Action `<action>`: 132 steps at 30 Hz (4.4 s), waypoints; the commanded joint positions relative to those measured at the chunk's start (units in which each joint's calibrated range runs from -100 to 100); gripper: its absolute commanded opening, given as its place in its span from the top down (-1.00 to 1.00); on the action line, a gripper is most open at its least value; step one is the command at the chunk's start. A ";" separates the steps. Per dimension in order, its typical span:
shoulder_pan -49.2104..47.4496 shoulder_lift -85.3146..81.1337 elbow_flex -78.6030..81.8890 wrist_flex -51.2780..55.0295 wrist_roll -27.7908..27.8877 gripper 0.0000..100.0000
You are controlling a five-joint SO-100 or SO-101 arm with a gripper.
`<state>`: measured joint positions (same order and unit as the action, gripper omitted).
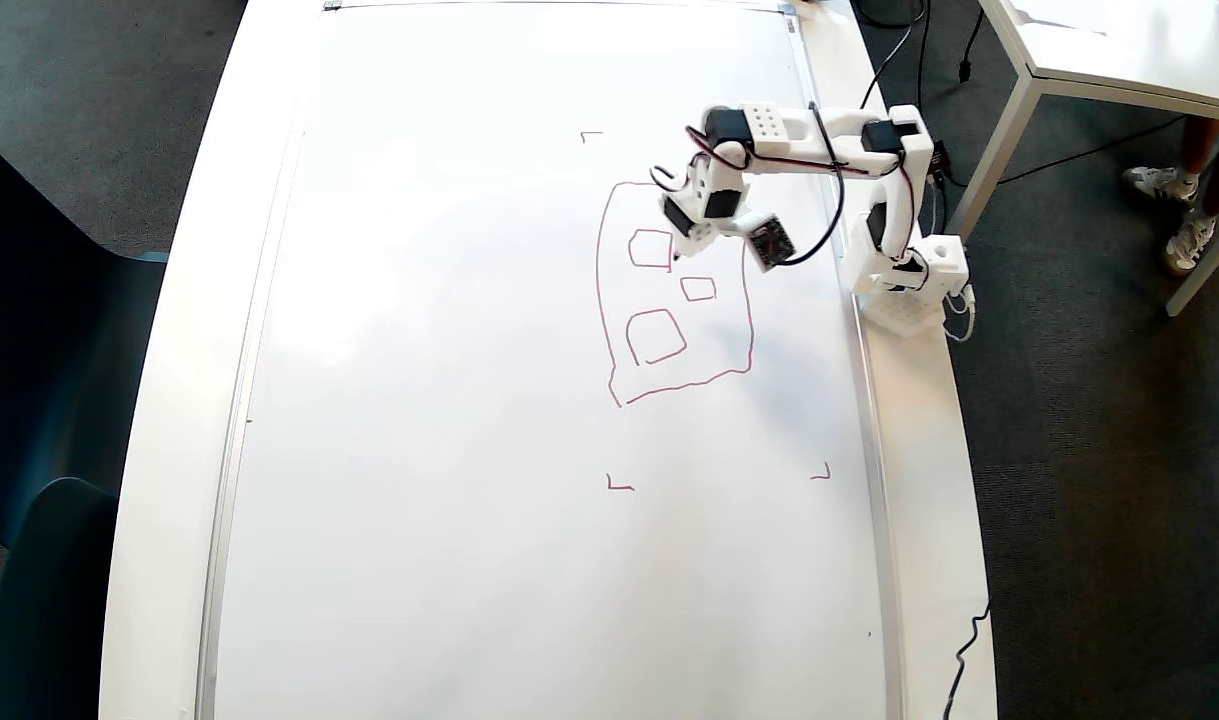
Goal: Draw on a whiteboard a robot head using a pen attached to the gripper
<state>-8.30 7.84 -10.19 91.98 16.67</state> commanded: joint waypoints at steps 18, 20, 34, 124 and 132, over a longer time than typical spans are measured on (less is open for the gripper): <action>1.41 29.94 -41.15 0.38 -8.36 0.99; 1.41 31.70 -43.42 0.38 -8.41 0.99; 0.60 36.57 -45.78 -1.19 -10.13 0.99; -3.01 40.34 -41.88 -16.13 -10.72 0.99; -2.57 42.60 -42.70 -22.82 -10.77 0.99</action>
<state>-11.24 48.84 -52.03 72.89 5.94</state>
